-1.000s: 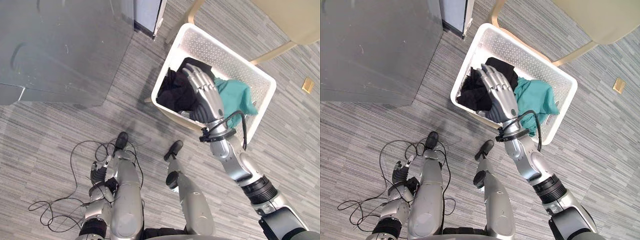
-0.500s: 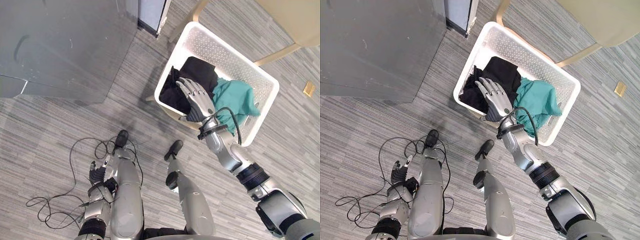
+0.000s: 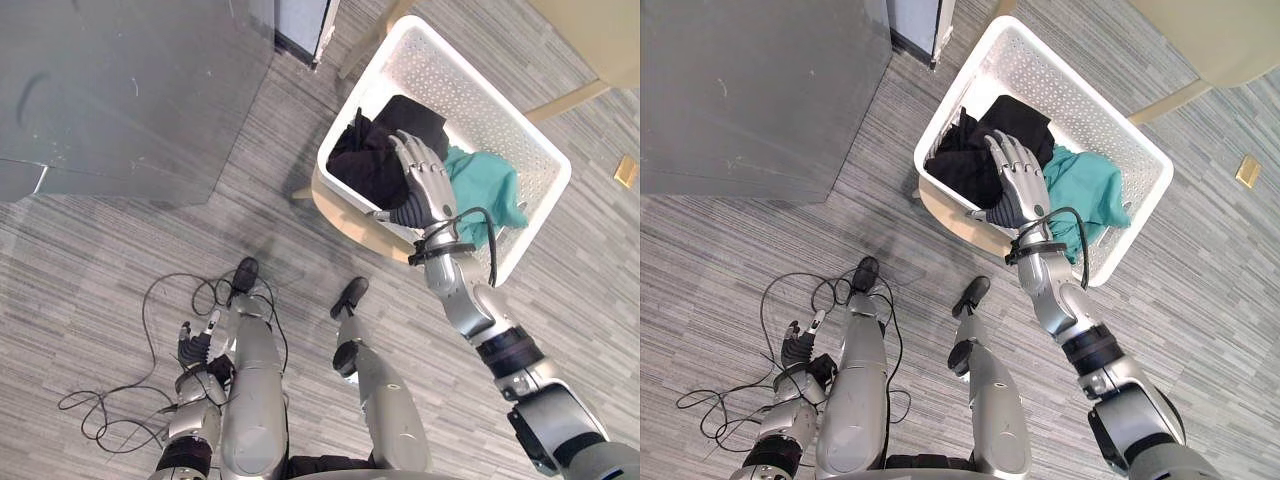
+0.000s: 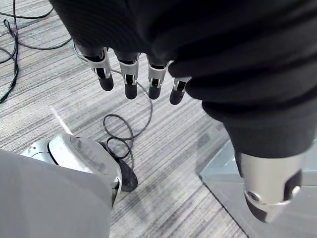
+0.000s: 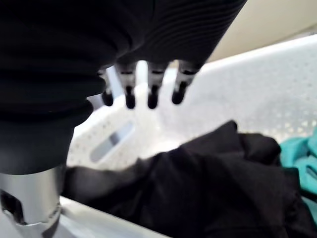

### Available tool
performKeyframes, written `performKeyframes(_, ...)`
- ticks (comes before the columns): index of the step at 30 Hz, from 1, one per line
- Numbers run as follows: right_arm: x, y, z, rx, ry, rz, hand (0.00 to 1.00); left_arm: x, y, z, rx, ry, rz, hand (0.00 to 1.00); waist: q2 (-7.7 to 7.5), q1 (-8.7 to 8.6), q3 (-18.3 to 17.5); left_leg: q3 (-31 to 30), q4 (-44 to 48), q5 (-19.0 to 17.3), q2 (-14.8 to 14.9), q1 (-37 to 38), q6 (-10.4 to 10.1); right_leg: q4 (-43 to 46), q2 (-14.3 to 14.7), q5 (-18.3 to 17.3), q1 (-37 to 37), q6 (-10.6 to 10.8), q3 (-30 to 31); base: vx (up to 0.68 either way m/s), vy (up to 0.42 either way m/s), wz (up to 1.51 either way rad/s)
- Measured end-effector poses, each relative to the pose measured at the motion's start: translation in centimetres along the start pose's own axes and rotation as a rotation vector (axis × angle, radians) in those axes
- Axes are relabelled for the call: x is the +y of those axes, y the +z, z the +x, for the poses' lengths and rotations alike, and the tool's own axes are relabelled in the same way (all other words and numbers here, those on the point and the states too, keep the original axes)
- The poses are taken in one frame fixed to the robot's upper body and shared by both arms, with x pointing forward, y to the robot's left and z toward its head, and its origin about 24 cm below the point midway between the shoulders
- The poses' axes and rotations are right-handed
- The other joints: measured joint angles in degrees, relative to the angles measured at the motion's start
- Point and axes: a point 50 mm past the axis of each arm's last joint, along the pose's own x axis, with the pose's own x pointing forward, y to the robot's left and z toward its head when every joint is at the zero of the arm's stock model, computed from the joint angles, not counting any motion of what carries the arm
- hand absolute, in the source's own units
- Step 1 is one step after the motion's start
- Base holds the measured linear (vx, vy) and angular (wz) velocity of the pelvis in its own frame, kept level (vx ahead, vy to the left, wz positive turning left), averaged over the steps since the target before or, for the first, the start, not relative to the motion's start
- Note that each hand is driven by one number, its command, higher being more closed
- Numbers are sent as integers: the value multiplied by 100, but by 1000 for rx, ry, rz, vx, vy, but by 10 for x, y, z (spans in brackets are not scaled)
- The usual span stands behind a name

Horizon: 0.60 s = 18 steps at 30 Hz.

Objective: Pick up the laundry basket with both hands and put the clothes into the washing machine.

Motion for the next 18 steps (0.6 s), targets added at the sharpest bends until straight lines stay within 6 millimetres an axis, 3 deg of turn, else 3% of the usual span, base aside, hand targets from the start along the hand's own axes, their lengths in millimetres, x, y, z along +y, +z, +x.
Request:
performKeyframes(6, -29, 22, -14, -93, -160, 97, 0, 0, -1, 0, 8, 2, 3, 0, 0, -55, 0, 42, -35, -1, 8, 43, 1, 0, -2, 0, 0, 0, 64, -13, 40, -3)
performKeyframes(18, -35, 20, -23, -79, -218, 154, 0, 0, -1, 0, 10, 3, 6, 0, 1, -61, 1, 60, -38, -2, 6, 47, 2, 0, -3, -1, 0, 0, 89, -13, 44, 0)
